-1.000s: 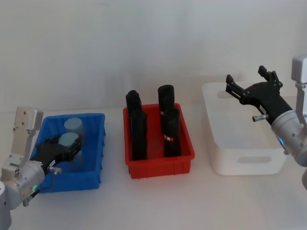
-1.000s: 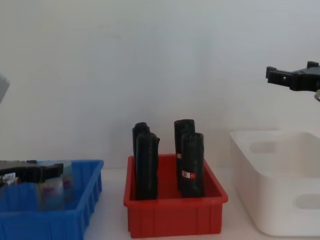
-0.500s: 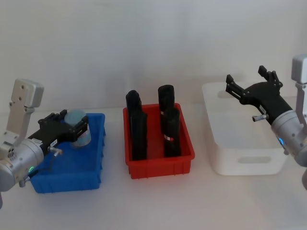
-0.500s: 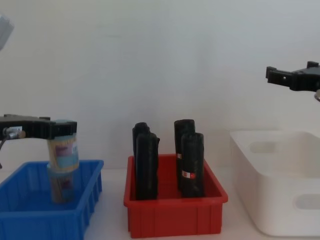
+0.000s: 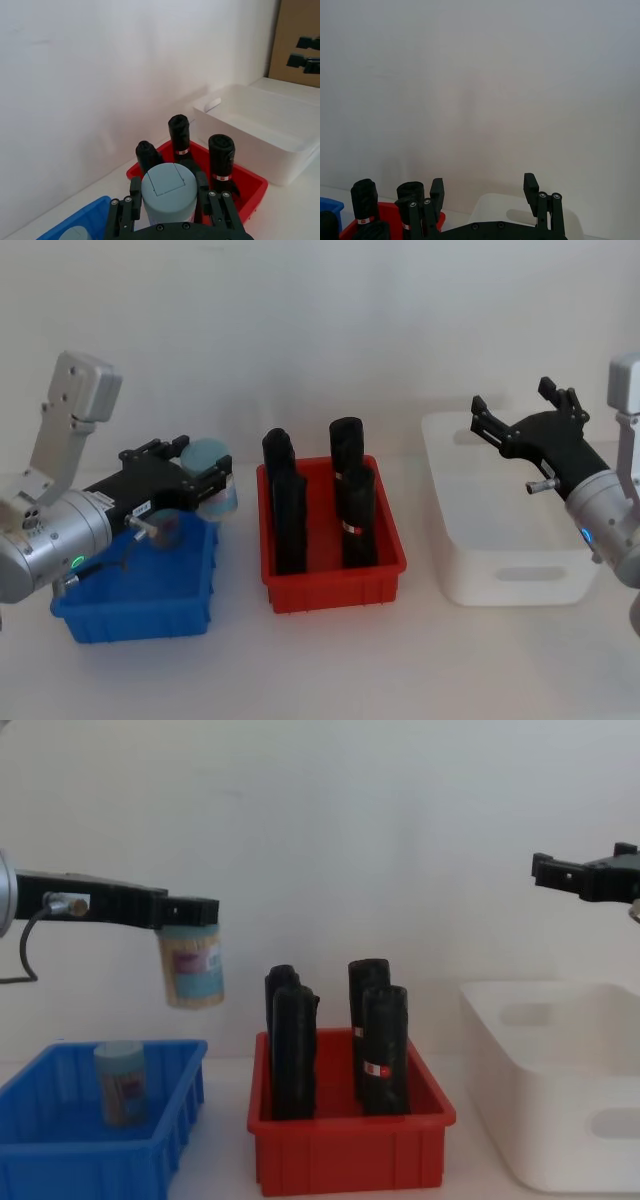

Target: Pick the cotton swabs from the blue box and place them into the white box.

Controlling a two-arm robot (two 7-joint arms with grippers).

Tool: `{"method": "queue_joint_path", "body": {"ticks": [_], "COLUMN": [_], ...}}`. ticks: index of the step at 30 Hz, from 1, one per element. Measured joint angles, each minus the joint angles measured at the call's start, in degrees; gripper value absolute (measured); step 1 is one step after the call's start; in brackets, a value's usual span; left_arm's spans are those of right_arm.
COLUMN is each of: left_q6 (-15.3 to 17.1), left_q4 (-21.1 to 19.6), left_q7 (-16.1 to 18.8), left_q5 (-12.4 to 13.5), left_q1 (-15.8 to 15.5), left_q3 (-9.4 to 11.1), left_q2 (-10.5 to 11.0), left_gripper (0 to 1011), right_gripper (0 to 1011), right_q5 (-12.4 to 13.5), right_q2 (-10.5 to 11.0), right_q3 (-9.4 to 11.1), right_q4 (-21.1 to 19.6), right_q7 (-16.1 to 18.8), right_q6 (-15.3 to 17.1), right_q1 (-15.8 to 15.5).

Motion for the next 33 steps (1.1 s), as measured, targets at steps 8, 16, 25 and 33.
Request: {"method": "queue_joint_path", "body": {"ticks": [8,16,25,33], "left_q6": [1.8,2.8,3.3,3.6], "left_q4": [-1.8,-2.7,-3.2,-3.4], "left_q7": [-4.5,-8.2,-10.4,-11.3], "left_q5": [0.4,0.7,1.0,1.0], "left_q1": [-1.5,-2.9,-3.7,-4.1], "left_q3": [1.0,2.1,2.8,3.1], "left_q2": [-0.7,-1.7,-2.2,-2.5], "left_gripper": [659,659,659,659], "right_gripper": [1001,1001,1001,1001], "right_q5": [0.0,0.0,0.0,-0.1], "right_q2": [0.0,0.0,0.0,0.2], "right_q3": [0.0,0.0,0.0,0.0], "right_q4": [0.0,0.0,0.0,0.0], "right_q7": [0.0,0.0,0.0,2.1], "right_q6": [0.0,0.0,0.0,0.0], "right_q1": [0.0,0.0,0.0,0.0]}}
